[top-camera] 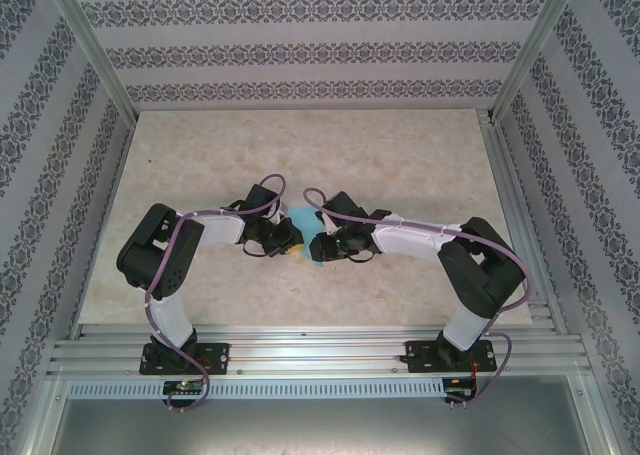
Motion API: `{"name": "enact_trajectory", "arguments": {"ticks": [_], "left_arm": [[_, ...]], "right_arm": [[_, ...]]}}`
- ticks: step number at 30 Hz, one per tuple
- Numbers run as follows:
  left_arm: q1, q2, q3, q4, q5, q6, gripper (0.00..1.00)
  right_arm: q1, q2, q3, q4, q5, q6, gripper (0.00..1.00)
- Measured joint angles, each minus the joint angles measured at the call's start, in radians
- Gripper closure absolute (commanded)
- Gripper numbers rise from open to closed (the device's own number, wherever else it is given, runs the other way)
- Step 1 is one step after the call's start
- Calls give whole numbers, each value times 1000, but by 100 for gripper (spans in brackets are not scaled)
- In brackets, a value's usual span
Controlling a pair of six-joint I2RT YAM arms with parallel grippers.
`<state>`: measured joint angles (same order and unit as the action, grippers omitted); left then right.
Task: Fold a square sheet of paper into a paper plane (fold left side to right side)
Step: Third fold the triangle at the center of the table.
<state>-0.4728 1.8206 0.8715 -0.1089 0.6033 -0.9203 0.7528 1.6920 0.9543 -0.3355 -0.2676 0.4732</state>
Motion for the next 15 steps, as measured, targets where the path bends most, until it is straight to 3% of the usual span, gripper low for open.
{"name": "enact_trajectory", "arguments": {"ticks": [6,15], "left_arm": [[-1,0,0,0,-2,3,87],[-1,0,0,-1,-3,3,88]], "right_arm": [[19,-31,0,3,-17,6,80],[61,29,34,14,-53,7,82]]}}
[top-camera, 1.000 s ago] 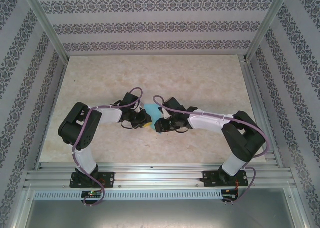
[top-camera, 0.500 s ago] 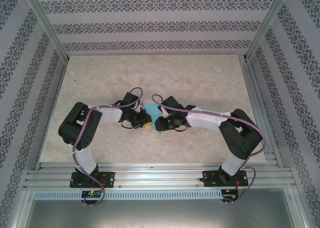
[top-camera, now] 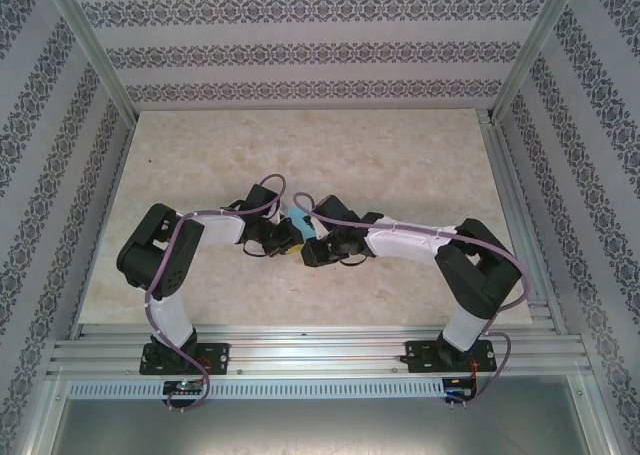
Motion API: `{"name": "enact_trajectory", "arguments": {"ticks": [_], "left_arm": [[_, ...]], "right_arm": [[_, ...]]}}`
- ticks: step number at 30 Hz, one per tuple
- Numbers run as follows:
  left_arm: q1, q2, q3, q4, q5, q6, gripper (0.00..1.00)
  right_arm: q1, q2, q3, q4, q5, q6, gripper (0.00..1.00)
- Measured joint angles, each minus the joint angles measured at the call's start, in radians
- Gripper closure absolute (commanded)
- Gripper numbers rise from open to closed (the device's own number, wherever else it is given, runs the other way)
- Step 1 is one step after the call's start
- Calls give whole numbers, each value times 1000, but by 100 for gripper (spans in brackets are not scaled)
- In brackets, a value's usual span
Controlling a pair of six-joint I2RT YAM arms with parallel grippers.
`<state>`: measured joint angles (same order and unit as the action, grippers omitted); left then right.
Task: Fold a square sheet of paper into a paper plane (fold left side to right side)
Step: Third fold the triangle at the center of the table.
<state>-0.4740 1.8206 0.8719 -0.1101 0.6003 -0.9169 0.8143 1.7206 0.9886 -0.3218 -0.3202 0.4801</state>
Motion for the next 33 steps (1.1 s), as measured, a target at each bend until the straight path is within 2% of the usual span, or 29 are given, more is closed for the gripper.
{"name": "enact_trajectory", "arguments": {"ticks": [33], "left_arm": [[-1,5,13,-23,-3,12,88]], "right_arm": [[-12,89,26,-24,-5,-10,82]]}}
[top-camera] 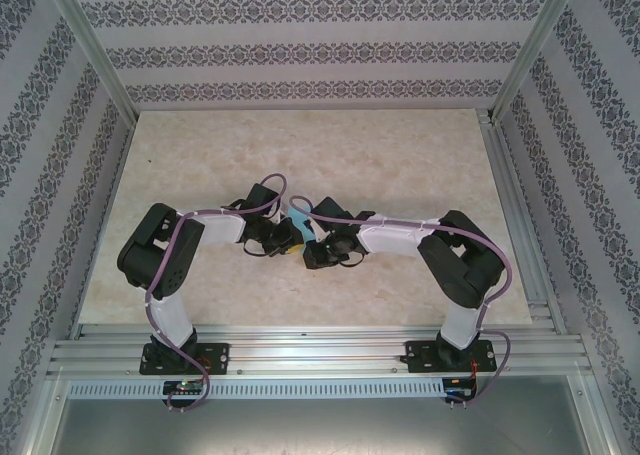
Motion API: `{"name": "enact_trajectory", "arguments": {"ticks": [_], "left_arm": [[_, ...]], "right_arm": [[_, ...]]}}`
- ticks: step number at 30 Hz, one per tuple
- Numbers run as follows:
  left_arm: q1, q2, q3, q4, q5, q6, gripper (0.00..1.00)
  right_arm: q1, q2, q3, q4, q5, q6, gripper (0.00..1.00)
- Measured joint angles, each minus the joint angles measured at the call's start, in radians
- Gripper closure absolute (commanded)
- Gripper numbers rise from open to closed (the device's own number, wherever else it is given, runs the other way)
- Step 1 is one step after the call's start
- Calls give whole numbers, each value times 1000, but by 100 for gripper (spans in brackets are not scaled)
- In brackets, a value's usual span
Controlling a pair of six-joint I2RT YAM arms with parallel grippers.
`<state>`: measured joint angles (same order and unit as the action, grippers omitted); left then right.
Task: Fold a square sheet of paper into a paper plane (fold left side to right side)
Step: Third fold the triangle at the center of the table.
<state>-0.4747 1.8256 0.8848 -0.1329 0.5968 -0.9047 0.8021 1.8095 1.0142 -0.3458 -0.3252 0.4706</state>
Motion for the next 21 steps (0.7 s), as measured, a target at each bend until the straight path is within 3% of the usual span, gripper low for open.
{"name": "enact_trajectory", "arguments": {"ticks": [21], "left_arm": [[-1,3,10,-17,-1,6,88]], "right_arm": [[-6,22,-11,41,-29,3,82]]}}
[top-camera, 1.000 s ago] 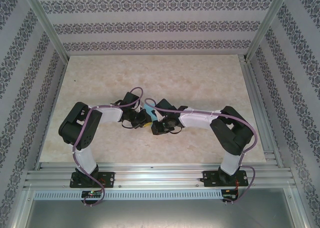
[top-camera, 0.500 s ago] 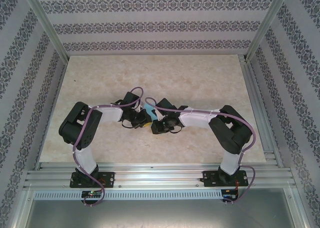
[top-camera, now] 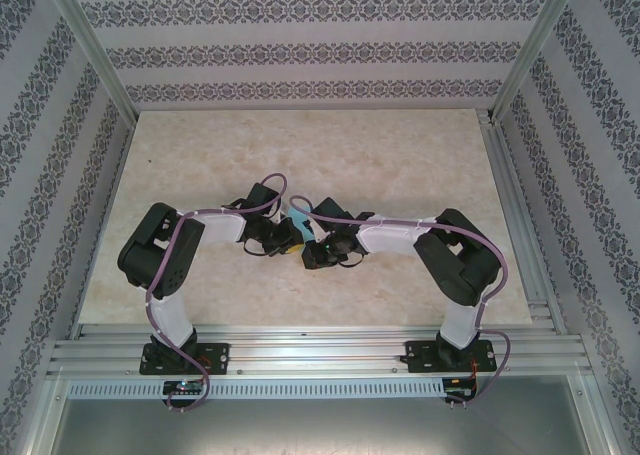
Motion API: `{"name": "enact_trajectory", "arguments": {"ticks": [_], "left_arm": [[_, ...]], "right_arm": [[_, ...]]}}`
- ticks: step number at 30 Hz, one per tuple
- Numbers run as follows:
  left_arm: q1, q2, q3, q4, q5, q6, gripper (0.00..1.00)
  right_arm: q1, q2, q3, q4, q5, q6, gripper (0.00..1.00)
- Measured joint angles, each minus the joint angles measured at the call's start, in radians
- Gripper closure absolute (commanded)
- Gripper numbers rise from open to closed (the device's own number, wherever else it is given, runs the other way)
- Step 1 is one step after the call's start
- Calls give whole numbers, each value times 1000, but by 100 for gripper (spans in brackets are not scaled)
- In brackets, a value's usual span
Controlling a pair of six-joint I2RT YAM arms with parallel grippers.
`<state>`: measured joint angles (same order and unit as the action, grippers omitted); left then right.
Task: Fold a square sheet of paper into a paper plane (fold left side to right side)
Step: Third fold the triangle at the center of the table.
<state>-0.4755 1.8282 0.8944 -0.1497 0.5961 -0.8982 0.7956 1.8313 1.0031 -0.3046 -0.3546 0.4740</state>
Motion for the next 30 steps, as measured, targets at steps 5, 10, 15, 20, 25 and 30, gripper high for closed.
{"name": "enact_trajectory", "arguments": {"ticks": [5,10,15,20,25,30], "left_arm": [[0,0,1,-1,0,0,88],[0,0,1,-1,0,0,88],[-1,0,1,-1,-2,1,88],[-1,0,1,-1,-3,1,88],[-1,1,1,0,-3,1,88],[-1,2,1,-1,-3,3,88]], "right_arm": [[-5,0,-5,7,-8,0,82],[-10,0,-11,18,-16,0,82],[-13,0,-11,18,-23,0,82],[-19,0,-11,17,-32,-1,81],[-19,0,-11,17,-32,-1,81],[-20,0,-11,17,-33,-1,81]]}}
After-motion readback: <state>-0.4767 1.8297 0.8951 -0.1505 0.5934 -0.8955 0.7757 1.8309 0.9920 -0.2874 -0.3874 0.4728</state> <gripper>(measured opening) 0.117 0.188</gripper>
